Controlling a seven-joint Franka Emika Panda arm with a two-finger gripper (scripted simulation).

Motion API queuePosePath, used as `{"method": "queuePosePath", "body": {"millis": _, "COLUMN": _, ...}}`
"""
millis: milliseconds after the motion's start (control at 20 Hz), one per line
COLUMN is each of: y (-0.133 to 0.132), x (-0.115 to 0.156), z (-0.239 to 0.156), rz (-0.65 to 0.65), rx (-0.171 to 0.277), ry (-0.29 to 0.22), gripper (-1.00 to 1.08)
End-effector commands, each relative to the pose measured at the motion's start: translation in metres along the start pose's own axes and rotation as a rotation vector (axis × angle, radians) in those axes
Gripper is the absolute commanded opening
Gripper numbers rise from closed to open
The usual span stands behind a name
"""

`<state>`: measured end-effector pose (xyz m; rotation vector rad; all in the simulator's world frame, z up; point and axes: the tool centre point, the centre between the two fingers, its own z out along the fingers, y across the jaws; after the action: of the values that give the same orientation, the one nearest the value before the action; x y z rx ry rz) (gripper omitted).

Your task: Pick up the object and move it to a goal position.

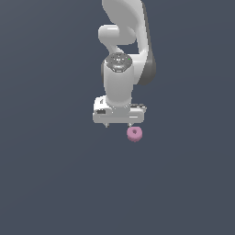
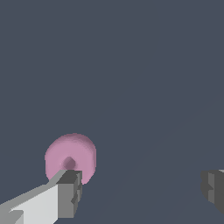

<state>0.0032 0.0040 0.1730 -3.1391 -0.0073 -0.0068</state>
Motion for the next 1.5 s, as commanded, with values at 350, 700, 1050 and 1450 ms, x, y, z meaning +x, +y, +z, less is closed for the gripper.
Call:
{"method": "queuePosePath", "body": {"millis": 350, "y": 0.011, "x": -0.004, "z": 0.008, "rz": 0.002, "rx": 0.008, "ry": -0.02, "gripper": 1.0}}
{"method": "queuePosePath", "body": {"millis": 700, "y": 0.012, "x": -0.004, "z": 0.01, "rz": 0.002, "rx": 0.01, "ry": -0.023, "gripper": 1.0}}
{"method": "queuePosePath", "body": {"millis": 1050, "y": -0.018, "x": -0.009, "z": 0.032, "rz": -0.013, "rx": 0.003, "ry": -0.019, "gripper": 1.0}}
{"method": "queuePosePath", "body": {"millis": 1450, "y": -0.073, "x": -0.026, "z": 0.071, "rz": -0.043, "rx": -0.002, "ry": -0.008, "gripper": 1.0}}
